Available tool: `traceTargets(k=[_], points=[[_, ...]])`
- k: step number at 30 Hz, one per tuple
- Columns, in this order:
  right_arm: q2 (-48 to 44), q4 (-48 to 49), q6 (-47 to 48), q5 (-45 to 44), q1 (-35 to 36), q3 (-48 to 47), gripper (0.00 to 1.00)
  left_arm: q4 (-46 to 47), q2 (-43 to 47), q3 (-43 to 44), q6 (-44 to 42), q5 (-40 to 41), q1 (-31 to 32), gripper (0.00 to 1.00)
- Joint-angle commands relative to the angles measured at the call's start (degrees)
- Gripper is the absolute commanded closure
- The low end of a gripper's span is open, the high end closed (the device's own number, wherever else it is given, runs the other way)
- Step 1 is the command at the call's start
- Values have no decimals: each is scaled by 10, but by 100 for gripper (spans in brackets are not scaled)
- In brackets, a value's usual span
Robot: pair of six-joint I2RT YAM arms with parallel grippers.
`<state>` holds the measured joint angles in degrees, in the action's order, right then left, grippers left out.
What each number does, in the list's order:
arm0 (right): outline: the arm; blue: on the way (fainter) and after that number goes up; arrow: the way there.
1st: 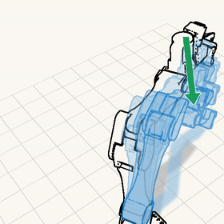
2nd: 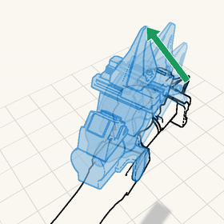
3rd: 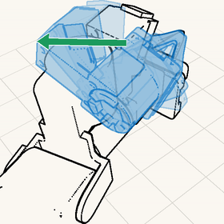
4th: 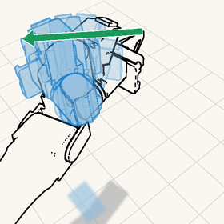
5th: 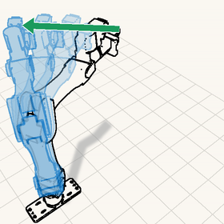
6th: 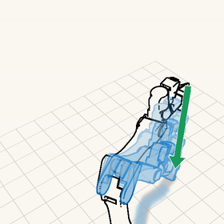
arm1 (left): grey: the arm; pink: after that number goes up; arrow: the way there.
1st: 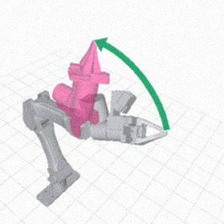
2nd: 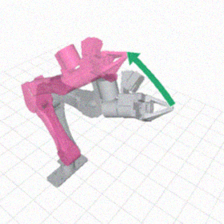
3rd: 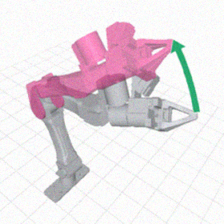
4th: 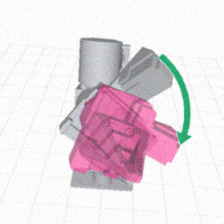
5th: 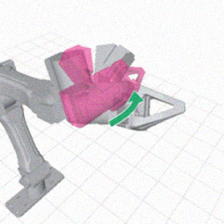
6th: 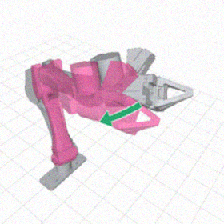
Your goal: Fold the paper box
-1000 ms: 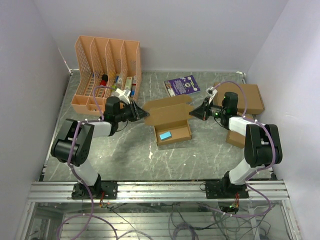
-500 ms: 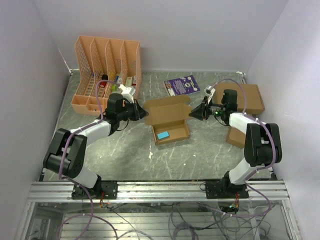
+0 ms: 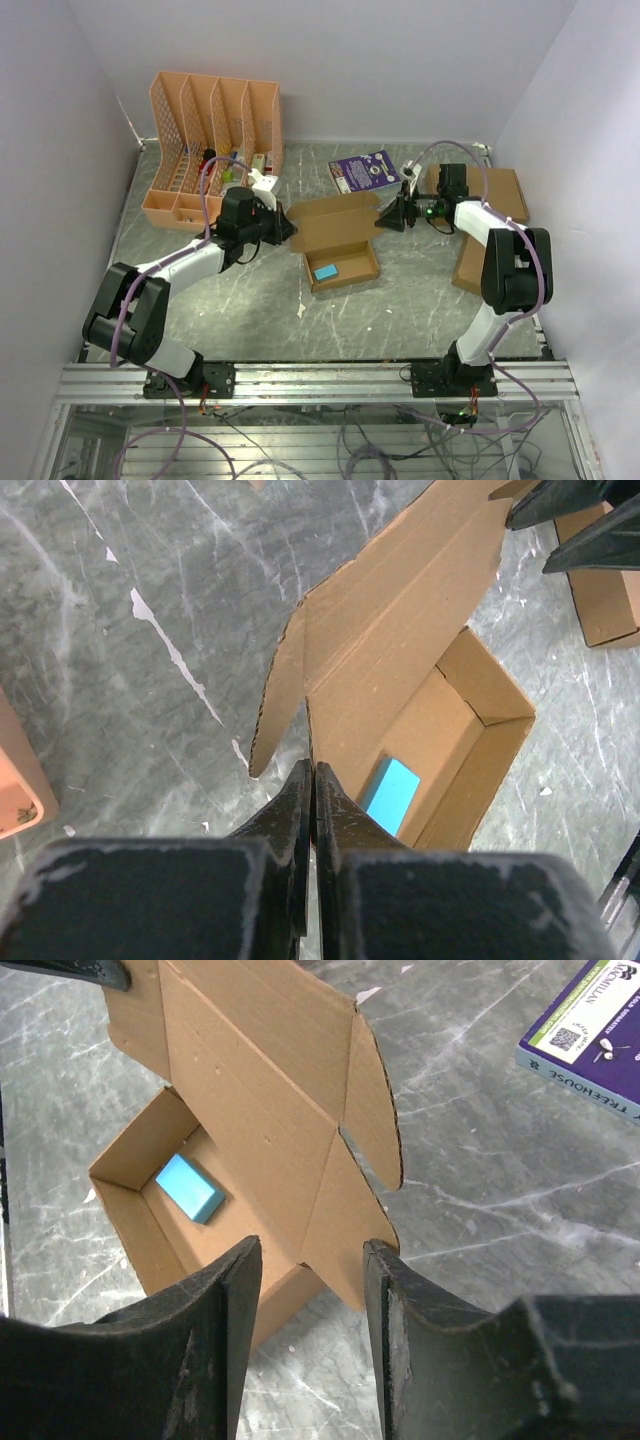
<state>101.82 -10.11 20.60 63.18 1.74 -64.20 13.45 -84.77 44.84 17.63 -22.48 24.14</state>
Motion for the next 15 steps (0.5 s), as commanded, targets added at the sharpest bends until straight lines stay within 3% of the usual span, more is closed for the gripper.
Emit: traceTargets(k=[1,6,10,15], points=[[15,-47,24,-13,10,-29,57,-11,14,22,-30,18,6,93],[20,-43,20,-28,13,-37,57,-19,11,30,-38,21,9,93],[17,-57,36,-35,2,-52,42,-26,11,34,-43,21,9,93],[16,-72,47,-31,-1,-66,38,-27,12,36,-45,22,9,93]])
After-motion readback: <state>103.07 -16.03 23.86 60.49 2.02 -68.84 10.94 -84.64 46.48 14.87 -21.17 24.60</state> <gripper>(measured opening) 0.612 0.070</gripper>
